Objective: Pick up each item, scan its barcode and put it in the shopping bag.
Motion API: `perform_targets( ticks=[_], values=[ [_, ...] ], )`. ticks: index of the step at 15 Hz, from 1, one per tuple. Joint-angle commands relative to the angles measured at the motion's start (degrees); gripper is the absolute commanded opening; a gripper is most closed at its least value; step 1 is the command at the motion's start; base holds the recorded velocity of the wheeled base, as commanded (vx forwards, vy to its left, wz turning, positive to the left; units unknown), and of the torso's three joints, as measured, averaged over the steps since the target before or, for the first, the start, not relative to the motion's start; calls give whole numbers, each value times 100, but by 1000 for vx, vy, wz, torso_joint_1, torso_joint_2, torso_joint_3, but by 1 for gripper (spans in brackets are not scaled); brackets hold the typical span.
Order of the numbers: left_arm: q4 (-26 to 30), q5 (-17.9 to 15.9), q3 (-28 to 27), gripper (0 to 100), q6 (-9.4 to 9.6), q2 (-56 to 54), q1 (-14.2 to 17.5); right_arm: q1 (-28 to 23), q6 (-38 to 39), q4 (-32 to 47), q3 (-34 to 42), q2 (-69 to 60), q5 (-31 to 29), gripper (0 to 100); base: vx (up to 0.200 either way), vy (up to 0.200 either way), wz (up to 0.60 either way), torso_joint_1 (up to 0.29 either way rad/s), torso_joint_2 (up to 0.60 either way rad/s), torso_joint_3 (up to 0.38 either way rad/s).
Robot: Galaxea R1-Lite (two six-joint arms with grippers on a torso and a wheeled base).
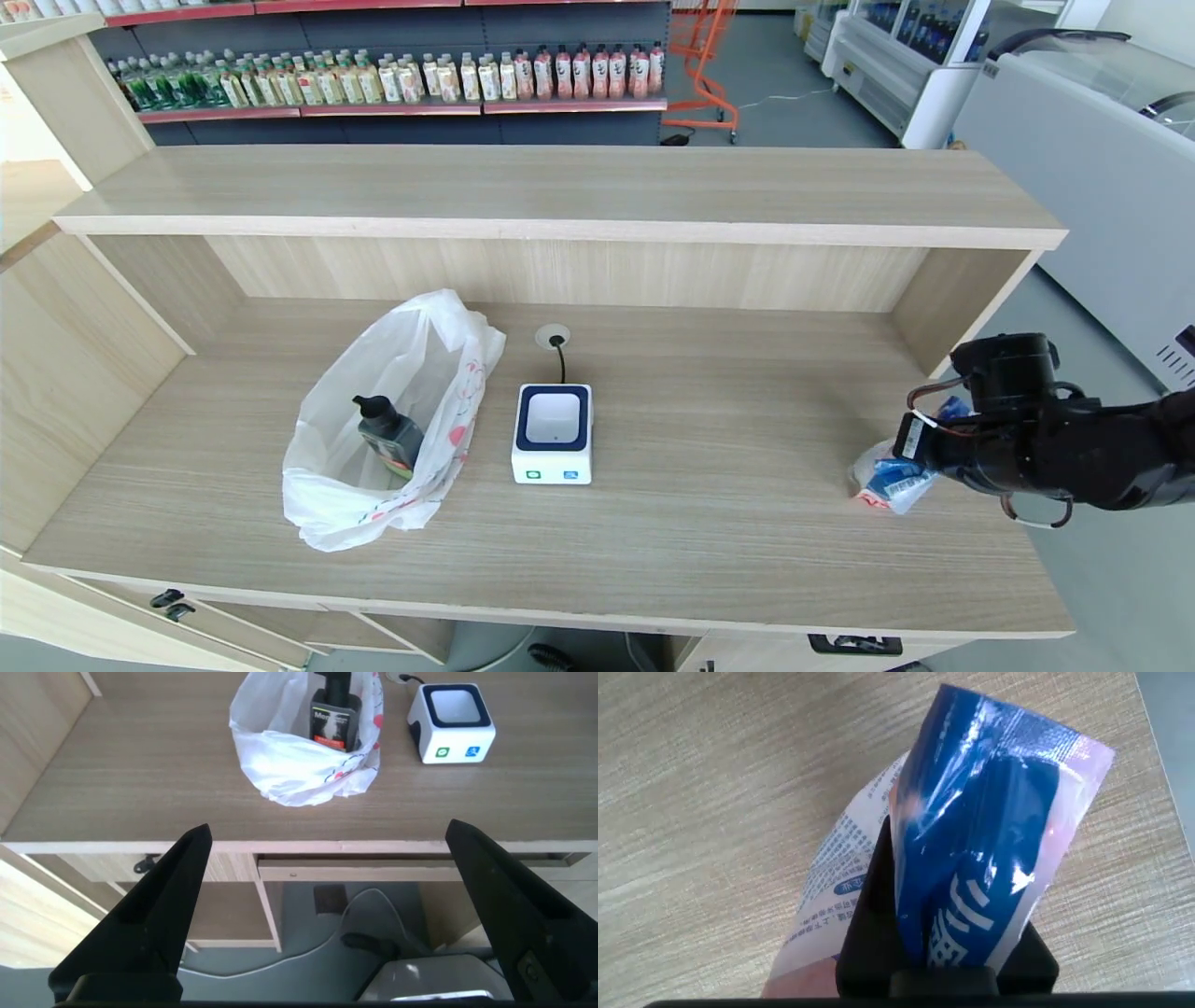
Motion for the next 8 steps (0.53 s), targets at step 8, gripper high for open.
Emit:
perform_targets(
  ticks=[8],
  values=[
    [0,1,1,100,2,9,1,300,-2506,-276,369,-1857,6844,0,0,0,0,0,0,0]
  ],
)
